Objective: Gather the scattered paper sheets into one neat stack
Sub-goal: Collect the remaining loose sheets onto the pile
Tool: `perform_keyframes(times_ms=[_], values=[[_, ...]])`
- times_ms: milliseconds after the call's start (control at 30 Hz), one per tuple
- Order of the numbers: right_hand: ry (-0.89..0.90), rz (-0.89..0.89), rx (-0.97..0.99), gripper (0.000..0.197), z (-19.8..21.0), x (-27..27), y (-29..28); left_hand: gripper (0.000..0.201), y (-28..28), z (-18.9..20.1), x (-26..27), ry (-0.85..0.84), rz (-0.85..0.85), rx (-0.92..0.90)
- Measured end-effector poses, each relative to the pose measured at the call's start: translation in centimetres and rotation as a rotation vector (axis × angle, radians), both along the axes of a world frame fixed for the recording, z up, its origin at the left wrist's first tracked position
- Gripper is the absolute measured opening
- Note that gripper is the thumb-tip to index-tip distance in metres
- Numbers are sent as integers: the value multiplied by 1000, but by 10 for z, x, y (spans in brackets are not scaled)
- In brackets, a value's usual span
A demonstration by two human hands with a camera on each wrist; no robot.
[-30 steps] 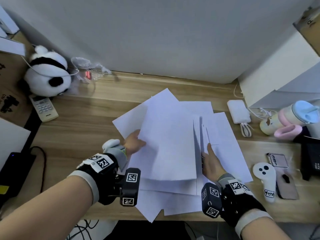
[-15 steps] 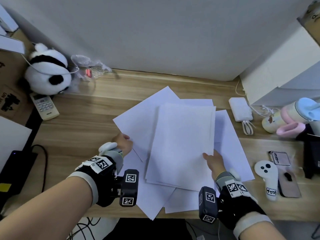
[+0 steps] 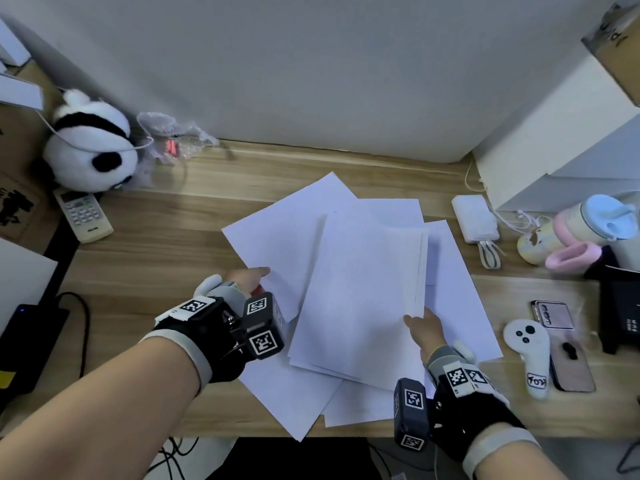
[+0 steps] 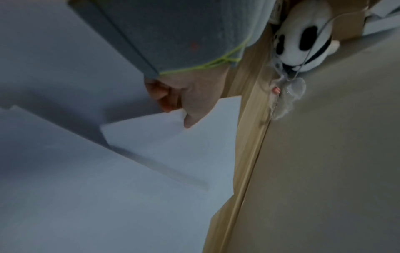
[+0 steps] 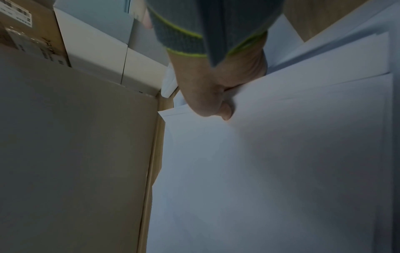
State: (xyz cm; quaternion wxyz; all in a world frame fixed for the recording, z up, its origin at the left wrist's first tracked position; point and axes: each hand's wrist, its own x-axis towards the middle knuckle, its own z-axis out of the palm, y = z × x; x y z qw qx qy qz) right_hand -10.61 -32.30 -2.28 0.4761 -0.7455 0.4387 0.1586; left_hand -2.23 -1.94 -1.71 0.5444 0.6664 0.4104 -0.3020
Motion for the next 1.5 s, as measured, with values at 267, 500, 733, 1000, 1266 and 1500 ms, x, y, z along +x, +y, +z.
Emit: perform_keyframes(times_ms=[267,500,733,1000,1266,1500], values=[[20,6,34,37,2,0,-3,21,-4,43,18,-259,-76,183],[5,-9,78,37,8,3,3,22,6,113,33,-607,126,343],[18,-52,230,43,6,12,16,15,-21,100,-12,-386,74,-165],[-68,-279,441,44,9,13,21,17,-58,45,-53,-23,-162,-297],[-59,-129,356,49,-4,10,29,24,-68,37,-67,277,-482,-429],[-155,-112,265,41,2,6,29,36,-40,56,-42,89,-665,-464]])
